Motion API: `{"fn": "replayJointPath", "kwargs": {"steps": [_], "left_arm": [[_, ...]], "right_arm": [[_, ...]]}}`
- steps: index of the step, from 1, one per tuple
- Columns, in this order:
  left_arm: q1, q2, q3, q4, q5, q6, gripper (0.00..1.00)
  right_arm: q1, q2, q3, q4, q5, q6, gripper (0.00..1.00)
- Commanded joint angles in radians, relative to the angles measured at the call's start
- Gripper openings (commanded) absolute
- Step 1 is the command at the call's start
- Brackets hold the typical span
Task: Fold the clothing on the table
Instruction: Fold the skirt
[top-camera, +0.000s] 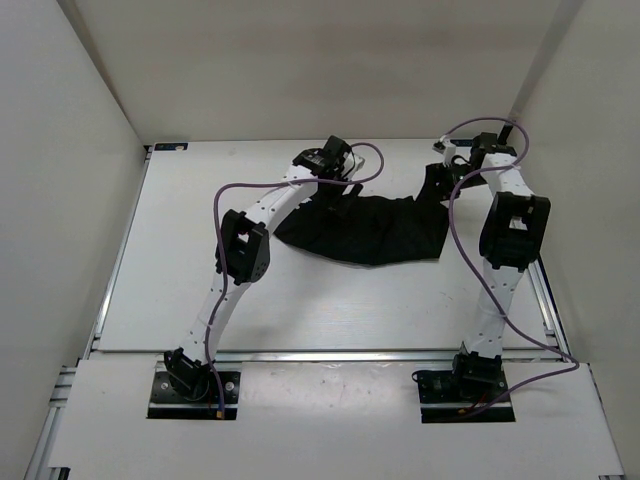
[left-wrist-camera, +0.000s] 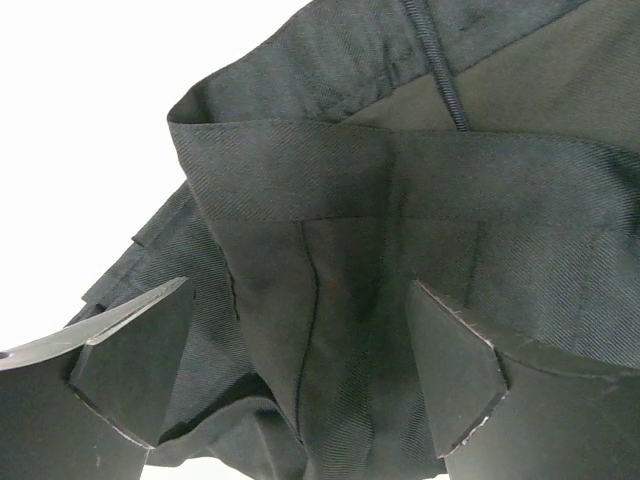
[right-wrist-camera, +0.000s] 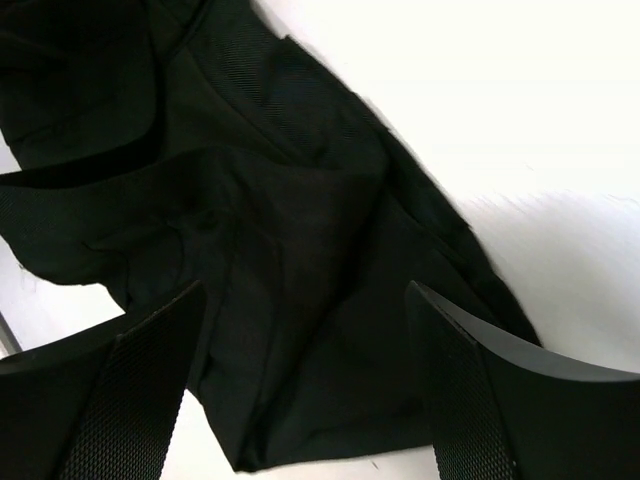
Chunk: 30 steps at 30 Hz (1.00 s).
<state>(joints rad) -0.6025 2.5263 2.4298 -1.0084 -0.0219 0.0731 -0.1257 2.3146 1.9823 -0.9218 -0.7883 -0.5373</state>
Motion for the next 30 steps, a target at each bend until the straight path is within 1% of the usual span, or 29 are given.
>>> {"fn": "replayJointPath", "kwargs": {"steps": [1, 4, 5, 6, 7, 9, 13, 16, 17, 20, 21, 22, 23, 25, 26, 27, 30], "left_arm": [[0.006, -0.081, -0.001, 0.019, -0.038, 0.014, 0.96], [0.007, -0.081, 0.0, 0.014, -0.039, 0.016, 0.93], [0.009, -0.08, -0.003, 0.019, -0.033, 0.028, 0.9], [0.01, -0.074, 0.003, 0.016, -0.035, 0.022, 0.87], [0.02, -0.07, 0.008, 0.017, -0.035, 0.021, 0.85], [0.018, -0.061, 0.003, 0.01, -0.017, 0.022, 0.77], [0.024, -0.052, 0.005, 0.01, 0.003, 0.019, 0.72], [0.023, -0.041, 0.011, 0.01, 0.014, 0.014, 0.63], [0.023, -0.038, 0.009, 0.008, 0.013, 0.011, 0.6], [0.026, -0.04, 0.014, 0.001, 0.017, 0.017, 0.55], [0.024, -0.034, 0.014, 0.005, 0.022, 0.014, 0.54], [0.024, -0.035, 0.014, 0.002, 0.017, 0.016, 0.52], [0.029, -0.043, 0.017, -0.002, 0.019, 0.017, 0.5], [0.029, -0.047, 0.017, -0.002, 0.017, 0.016, 0.43], [0.036, -0.052, 0.012, -0.002, 0.022, 0.013, 0.41], [0.037, -0.063, 0.011, -0.004, 0.016, 0.01, 0.37], [0.061, -0.092, -0.02, -0.005, 0.017, -0.002, 0.3]], "right_arm": [[0.024, 0.017, -0.016, 0.028, -0.015, 0.005, 0.85], [0.058, 0.023, 0.0, 0.034, 0.01, 0.011, 0.85], [0.052, 0.032, 0.001, 0.037, 0.02, 0.023, 0.87], [0.066, 0.028, 0.001, 0.044, 0.03, 0.026, 0.85], [0.064, 0.029, 0.004, 0.041, 0.04, 0.039, 0.84], [0.078, 0.032, 0.01, 0.055, 0.067, 0.057, 0.83], [0.087, 0.034, 0.009, 0.066, 0.115, 0.095, 0.76], [0.098, 0.035, 0.01, 0.08, 0.142, 0.1, 0.68], [0.095, 0.034, 0.004, 0.08, 0.149, 0.108, 0.68], [0.1, 0.04, 0.009, 0.083, 0.161, 0.106, 0.58], [0.1, 0.045, 0.009, 0.083, 0.167, 0.117, 0.52], [0.106, 0.045, 0.007, 0.086, 0.169, 0.117, 0.41], [0.101, 0.037, 0.013, 0.089, 0.184, 0.122, 0.35], [0.097, 0.04, 0.009, 0.099, 0.189, 0.143, 0.05], [0.09, 0.036, 0.006, 0.1, 0.192, 0.157, 0.0], [0.093, 0.031, -0.002, 0.101, 0.189, 0.16, 0.0], [0.064, 0.016, -0.008, 0.133, 0.185, 0.21, 0.0]]}}
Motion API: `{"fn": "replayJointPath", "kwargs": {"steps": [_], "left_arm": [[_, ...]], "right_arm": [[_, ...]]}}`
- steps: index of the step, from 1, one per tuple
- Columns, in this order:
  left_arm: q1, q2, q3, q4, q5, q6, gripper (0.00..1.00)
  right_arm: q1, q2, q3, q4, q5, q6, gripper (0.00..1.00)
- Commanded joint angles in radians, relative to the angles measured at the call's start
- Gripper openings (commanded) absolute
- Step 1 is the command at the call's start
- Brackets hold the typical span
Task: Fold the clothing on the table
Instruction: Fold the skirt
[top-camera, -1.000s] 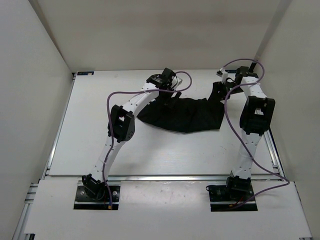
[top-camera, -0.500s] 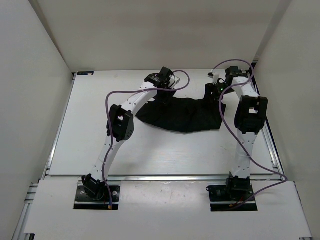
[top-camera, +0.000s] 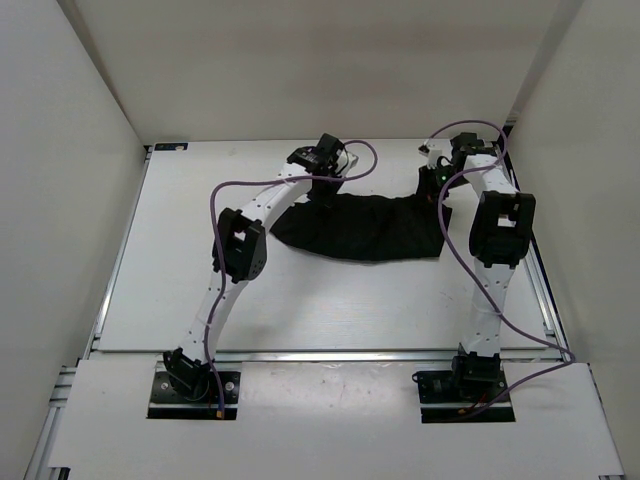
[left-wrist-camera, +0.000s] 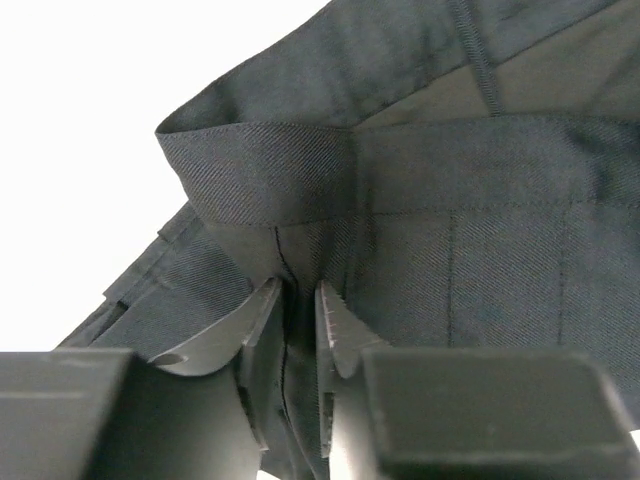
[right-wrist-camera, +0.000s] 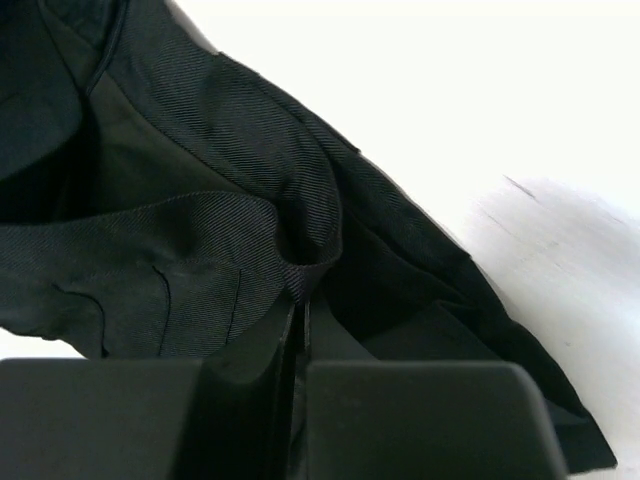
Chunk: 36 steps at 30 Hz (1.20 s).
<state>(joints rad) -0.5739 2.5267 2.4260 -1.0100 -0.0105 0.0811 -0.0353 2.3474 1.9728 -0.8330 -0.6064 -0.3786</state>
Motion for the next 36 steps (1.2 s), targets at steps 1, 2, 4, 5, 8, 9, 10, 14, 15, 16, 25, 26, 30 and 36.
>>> {"fn": "replayJointPath", "kwargs": {"steps": [1, 2, 4, 5, 8, 9, 10, 14, 15, 16, 25, 26, 30, 36], "left_arm": [[0.042, -0.106, -0.027, 0.002, 0.0, -0.017, 0.29], [0.051, -0.117, -0.033, -0.005, 0.006, -0.018, 0.28], [0.063, -0.137, -0.044, 0.013, -0.008, -0.035, 0.27], [0.069, -0.164, -0.062, 0.03, -0.009, -0.04, 0.29], [0.095, -0.274, -0.227, 0.169, -0.011, -0.112, 0.3], [0.104, -0.352, -0.348, 0.273, -0.008, -0.142, 0.31], [0.112, -0.399, -0.425, 0.333, -0.009, -0.177, 0.32], [0.138, -0.687, -0.919, 0.756, -0.005, -0.288, 0.36], [0.14, -0.738, -1.002, 0.805, 0.0, -0.294, 0.36], [0.144, -0.768, -1.048, 0.809, -0.006, -0.309, 0.35], [0.086, -0.789, -1.095, 0.834, 0.015, -0.294, 0.66], [0.077, -0.763, -1.025, 0.782, 0.021, -0.278, 0.68], [0.052, -0.56, -0.79, 0.637, 0.035, -0.253, 0.81], [0.026, -0.277, -0.308, 0.437, 0.058, -0.221, 0.92]], "right_arm": [[-0.038, -0.02, 0.006, 0.044, -0.021, 0.066, 0.0], [-0.049, -0.026, 0.018, 0.038, -0.044, 0.076, 0.0], [-0.06, -0.042, 0.029, 0.017, -0.07, 0.072, 0.01], [-0.06, -0.043, 0.043, -0.007, -0.07, 0.064, 0.0], [-0.066, -0.056, 0.061, -0.054, -0.084, 0.043, 0.0], [-0.069, -0.062, 0.066, -0.061, -0.076, 0.043, 0.0], [-0.078, -0.063, 0.066, -0.07, -0.072, 0.049, 0.0], [-0.098, -0.089, 0.054, -0.1, -0.059, 0.06, 0.0], [-0.11, -0.092, 0.057, -0.101, -0.065, 0.053, 0.0], [-0.112, -0.094, 0.06, -0.115, -0.064, 0.041, 0.0], [-0.104, -0.117, 0.048, -0.169, -0.043, -0.037, 0.0], [-0.1, -0.12, 0.043, -0.164, -0.046, -0.042, 0.0], [-0.087, -0.119, 0.015, -0.137, -0.035, -0.036, 0.0], [-0.078, -0.112, -0.002, -0.114, -0.032, -0.026, 0.0]]}}
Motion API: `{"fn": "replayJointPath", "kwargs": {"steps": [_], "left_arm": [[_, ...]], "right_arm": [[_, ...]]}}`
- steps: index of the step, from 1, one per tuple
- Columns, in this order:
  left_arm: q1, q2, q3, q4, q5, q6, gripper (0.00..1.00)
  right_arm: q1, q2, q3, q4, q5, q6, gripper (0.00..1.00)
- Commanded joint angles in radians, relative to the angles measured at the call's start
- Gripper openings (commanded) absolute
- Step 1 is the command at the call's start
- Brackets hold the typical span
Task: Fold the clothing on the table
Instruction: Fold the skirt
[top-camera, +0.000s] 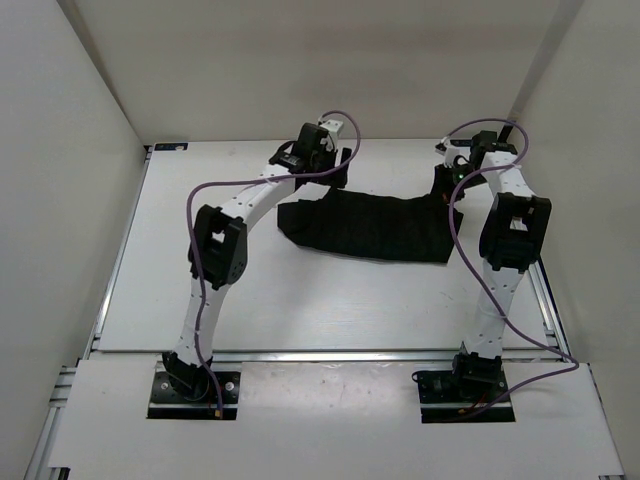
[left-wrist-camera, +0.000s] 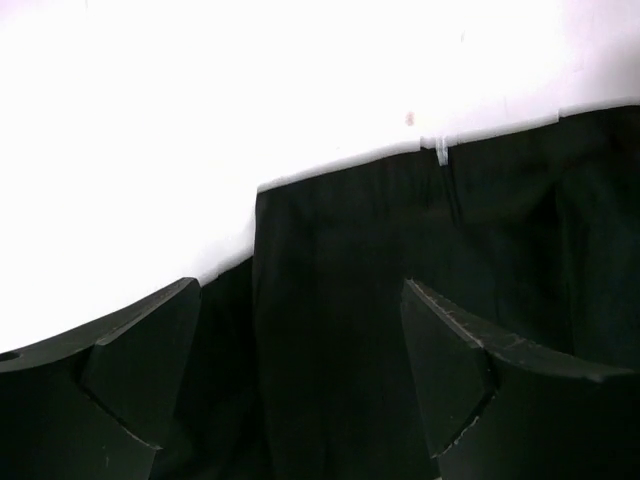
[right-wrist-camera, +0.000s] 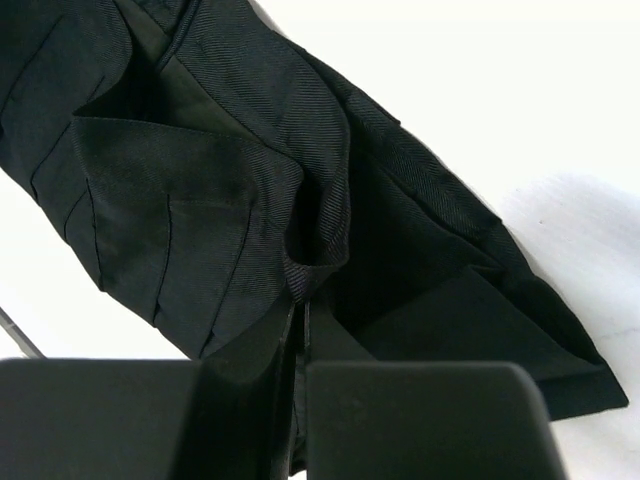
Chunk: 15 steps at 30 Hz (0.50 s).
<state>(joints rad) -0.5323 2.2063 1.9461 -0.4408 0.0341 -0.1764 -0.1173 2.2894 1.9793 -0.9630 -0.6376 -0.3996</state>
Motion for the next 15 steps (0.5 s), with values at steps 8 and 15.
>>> {"fn": "replayJointPath", "kwargs": {"steps": [8, 15], "left_arm": [[-0.02, 0.245, 0.433, -0.317, -0.003, 0.083, 0.93], [-0.015, 0.26, 0.381, -0.299, -0.002, 0.077, 0.93]], "right_arm": [[0.018, -0.045, 0.003, 0.053, -0.011, 0.011, 0.0], [0.022, -0.045, 0.0, 0.046, -0.016, 0.018, 0.0]]}}
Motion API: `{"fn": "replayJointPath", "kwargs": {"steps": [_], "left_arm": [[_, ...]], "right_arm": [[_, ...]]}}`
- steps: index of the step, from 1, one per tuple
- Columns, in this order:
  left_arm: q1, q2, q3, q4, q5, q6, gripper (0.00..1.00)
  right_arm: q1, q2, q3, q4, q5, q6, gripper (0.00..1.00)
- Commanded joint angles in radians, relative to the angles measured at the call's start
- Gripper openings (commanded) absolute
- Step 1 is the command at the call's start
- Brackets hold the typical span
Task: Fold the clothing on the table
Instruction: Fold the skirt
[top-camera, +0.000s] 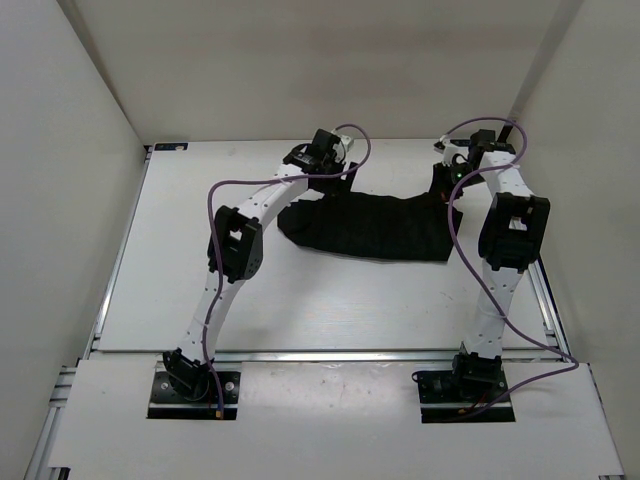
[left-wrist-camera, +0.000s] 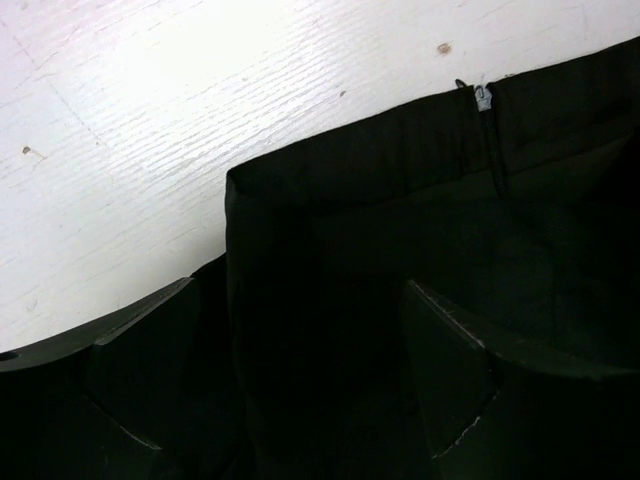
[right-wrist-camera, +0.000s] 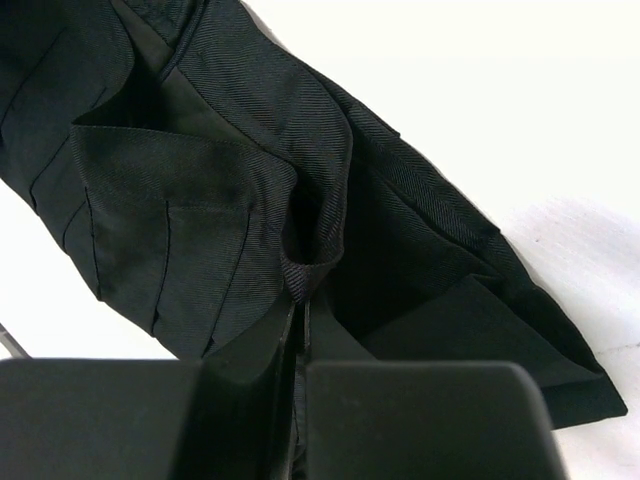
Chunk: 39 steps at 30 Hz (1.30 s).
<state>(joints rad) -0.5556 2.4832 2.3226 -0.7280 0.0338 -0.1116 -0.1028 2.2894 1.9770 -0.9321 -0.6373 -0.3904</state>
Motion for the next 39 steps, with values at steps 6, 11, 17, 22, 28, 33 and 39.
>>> {"fn": "replayJointPath", "kwargs": {"steps": [6, 11, 17, 22, 28, 33, 39], "left_arm": [[0.028, 0.034, 0.072, -0.043, -0.006, 0.013, 0.92], [0.042, 0.092, 0.127, -0.057, 0.037, -0.002, 0.84], [0.051, 0.109, 0.139, -0.044, 0.06, -0.019, 0.77], [0.059, 0.114, 0.142, -0.036, 0.069, -0.026, 0.4], [0.056, 0.083, 0.149, -0.013, 0.066, -0.014, 0.33], [0.06, 0.06, 0.135, -0.007, 0.064, -0.019, 0.28], [0.048, -0.022, 0.084, -0.002, 0.046, 0.023, 0.24]], "right_arm": [[0.015, -0.048, -0.003, 0.018, -0.015, 0.002, 0.0], [0.023, -0.048, -0.01, 0.018, -0.013, 0.002, 0.0], [0.034, -0.047, -0.01, 0.022, -0.018, 0.012, 0.0], [0.034, -0.047, -0.009, 0.022, -0.01, 0.01, 0.0], [0.038, -0.045, -0.007, 0.027, -0.001, 0.015, 0.0], [0.035, -0.05, -0.012, 0.035, 0.014, 0.022, 0.0], [0.009, -0.068, 0.008, 0.007, 0.01, 0.031, 0.0]]}}
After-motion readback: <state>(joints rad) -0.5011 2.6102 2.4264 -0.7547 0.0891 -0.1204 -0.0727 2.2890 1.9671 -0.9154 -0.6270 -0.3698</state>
